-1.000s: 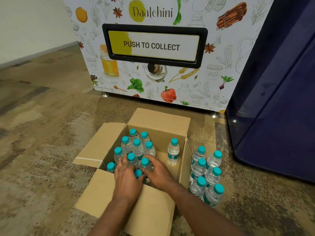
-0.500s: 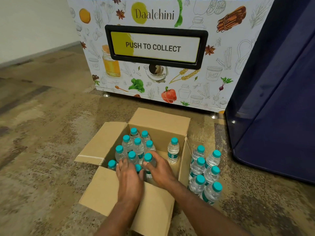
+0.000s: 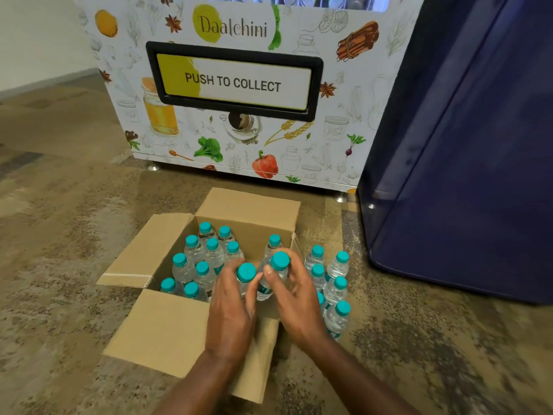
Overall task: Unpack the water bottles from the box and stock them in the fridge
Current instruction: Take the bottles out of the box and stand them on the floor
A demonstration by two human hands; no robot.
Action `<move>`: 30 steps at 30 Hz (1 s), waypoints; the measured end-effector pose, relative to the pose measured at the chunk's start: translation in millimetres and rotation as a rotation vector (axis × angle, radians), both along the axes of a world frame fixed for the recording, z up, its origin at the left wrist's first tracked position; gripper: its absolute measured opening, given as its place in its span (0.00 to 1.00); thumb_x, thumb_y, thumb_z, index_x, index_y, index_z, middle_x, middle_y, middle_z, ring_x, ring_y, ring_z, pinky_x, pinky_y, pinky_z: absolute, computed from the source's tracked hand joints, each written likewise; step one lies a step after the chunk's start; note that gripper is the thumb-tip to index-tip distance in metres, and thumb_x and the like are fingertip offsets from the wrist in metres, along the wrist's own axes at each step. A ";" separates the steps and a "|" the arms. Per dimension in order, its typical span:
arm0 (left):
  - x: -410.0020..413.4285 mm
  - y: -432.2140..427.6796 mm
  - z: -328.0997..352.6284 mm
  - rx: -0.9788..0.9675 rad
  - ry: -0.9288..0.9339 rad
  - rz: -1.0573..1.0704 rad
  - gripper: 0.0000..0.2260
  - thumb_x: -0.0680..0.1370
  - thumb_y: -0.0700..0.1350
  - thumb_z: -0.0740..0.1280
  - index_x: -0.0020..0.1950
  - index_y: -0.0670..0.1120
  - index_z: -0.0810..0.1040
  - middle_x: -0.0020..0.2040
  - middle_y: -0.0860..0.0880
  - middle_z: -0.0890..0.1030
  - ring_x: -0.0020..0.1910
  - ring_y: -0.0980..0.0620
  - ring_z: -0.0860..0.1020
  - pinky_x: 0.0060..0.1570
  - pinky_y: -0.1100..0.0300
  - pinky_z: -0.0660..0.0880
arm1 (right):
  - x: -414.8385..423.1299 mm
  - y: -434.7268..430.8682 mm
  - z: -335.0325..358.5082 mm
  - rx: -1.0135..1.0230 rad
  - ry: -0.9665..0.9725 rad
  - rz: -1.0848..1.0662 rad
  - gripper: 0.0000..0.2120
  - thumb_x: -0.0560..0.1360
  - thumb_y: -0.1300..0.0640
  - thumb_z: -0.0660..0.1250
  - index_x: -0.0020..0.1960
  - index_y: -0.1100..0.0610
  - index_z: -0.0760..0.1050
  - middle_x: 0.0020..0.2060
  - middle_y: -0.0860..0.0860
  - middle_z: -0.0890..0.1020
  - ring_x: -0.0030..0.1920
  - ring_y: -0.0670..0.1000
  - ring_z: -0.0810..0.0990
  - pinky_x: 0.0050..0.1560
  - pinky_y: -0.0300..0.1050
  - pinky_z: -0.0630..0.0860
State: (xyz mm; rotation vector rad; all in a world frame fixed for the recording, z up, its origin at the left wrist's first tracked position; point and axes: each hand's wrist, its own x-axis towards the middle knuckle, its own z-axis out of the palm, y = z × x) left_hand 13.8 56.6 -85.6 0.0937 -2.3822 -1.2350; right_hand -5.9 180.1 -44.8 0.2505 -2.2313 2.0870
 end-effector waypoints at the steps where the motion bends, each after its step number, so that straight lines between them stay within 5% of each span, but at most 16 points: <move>1: 2.5 5.7 1.9 -0.010 0.027 -0.032 0.21 0.81 0.57 0.62 0.72 0.54 0.65 0.66 0.51 0.76 0.64 0.57 0.74 0.62 0.56 0.75 | 7.5 6.0 5.9 -0.012 0.006 -0.030 0.10 0.80 0.54 0.66 0.62 0.50 0.74 0.53 0.47 0.81 0.57 0.47 0.80 0.59 0.49 0.78; 5: 18.1 36.6 3.1 0.013 0.116 -0.118 0.21 0.82 0.55 0.62 0.73 0.50 0.68 0.66 0.51 0.76 0.65 0.59 0.73 0.65 0.59 0.74 | 43.0 29.1 20.0 -0.047 0.030 -0.164 0.08 0.80 0.57 0.66 0.58 0.52 0.75 0.49 0.47 0.81 0.53 0.45 0.81 0.53 0.44 0.79; 11: 39.4 76.8 -10.1 -0.058 0.228 -0.199 0.20 0.84 0.50 0.63 0.74 0.45 0.71 0.71 0.47 0.75 0.74 0.48 0.71 0.71 0.41 0.71 | 89.7 60.9 20.1 -0.083 -0.041 -0.286 0.12 0.79 0.56 0.67 0.62 0.51 0.75 0.56 0.47 0.82 0.59 0.47 0.81 0.58 0.48 0.79; 16: 49.1 92.3 2.1 -0.057 0.270 -0.234 0.18 0.83 0.52 0.63 0.70 0.43 0.74 0.65 0.45 0.80 0.66 0.49 0.77 0.68 0.54 0.73 | 104.1 78.4 31.3 -0.113 0.002 -0.349 0.09 0.78 0.60 0.68 0.58 0.55 0.76 0.51 0.47 0.84 0.52 0.44 0.83 0.48 0.35 0.78; 20: 59.6 104.6 -3.5 -0.006 0.175 -0.250 0.21 0.84 0.57 0.62 0.69 0.44 0.74 0.60 0.47 0.81 0.59 0.49 0.80 0.59 0.54 0.77 | 105.5 90.3 22.4 -0.073 -0.004 -0.370 0.09 0.78 0.60 0.68 0.58 0.55 0.77 0.51 0.48 0.84 0.53 0.45 0.83 0.48 0.36 0.79; 24: 70.8 110.5 -31.1 -0.008 0.000 -0.238 0.20 0.82 0.61 0.60 0.69 0.52 0.73 0.58 0.51 0.82 0.53 0.53 0.72 0.51 0.56 0.75 | 106.8 98.8 -19.8 0.052 -0.086 -0.398 0.11 0.77 0.57 0.70 0.59 0.52 0.77 0.52 0.46 0.83 0.55 0.45 0.82 0.54 0.47 0.81; 30: 71.3 105.1 -65.5 0.047 -0.278 -0.273 0.27 0.79 0.65 0.59 0.73 0.52 0.73 0.66 0.54 0.79 0.64 0.54 0.75 0.63 0.51 0.77 | 96.3 106.8 -66.1 0.192 -0.196 -0.376 0.11 0.77 0.50 0.69 0.59 0.46 0.77 0.53 0.41 0.83 0.55 0.43 0.81 0.55 0.51 0.80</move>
